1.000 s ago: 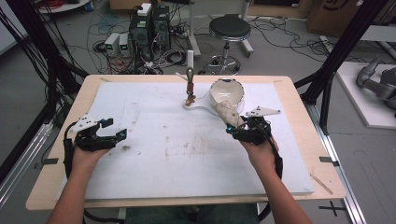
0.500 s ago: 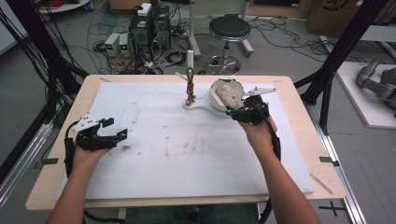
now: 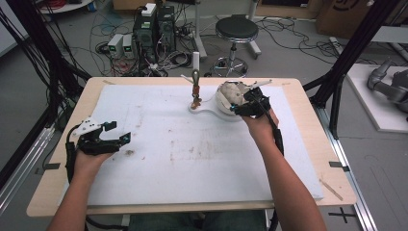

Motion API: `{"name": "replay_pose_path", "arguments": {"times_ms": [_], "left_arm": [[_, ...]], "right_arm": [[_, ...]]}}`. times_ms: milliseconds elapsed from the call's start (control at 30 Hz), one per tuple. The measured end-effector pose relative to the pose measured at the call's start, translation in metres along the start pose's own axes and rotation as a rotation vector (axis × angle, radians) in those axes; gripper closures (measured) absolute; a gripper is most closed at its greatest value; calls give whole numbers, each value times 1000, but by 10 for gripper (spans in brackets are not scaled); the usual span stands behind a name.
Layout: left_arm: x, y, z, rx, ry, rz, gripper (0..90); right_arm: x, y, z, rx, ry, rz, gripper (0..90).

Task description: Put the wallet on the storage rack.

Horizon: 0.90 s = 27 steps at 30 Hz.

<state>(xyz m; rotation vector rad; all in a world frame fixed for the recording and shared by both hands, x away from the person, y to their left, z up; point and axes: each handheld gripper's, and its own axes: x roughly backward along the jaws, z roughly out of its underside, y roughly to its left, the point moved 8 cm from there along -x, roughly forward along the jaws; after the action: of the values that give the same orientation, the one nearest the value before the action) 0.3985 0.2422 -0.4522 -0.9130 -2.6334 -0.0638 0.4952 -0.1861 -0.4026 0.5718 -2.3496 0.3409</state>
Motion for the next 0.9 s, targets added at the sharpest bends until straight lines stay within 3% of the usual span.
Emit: {"name": "replay_pose_path", "arguments": {"times_ms": [633,900], "left_arm": [[0,0,1,-5,5,1,205],[-1,1,1,-5,7,0,205]], "right_arm": [[-24,-4,1,38,59,42,368],[-32,-9,2,26,76,57,367]]}}
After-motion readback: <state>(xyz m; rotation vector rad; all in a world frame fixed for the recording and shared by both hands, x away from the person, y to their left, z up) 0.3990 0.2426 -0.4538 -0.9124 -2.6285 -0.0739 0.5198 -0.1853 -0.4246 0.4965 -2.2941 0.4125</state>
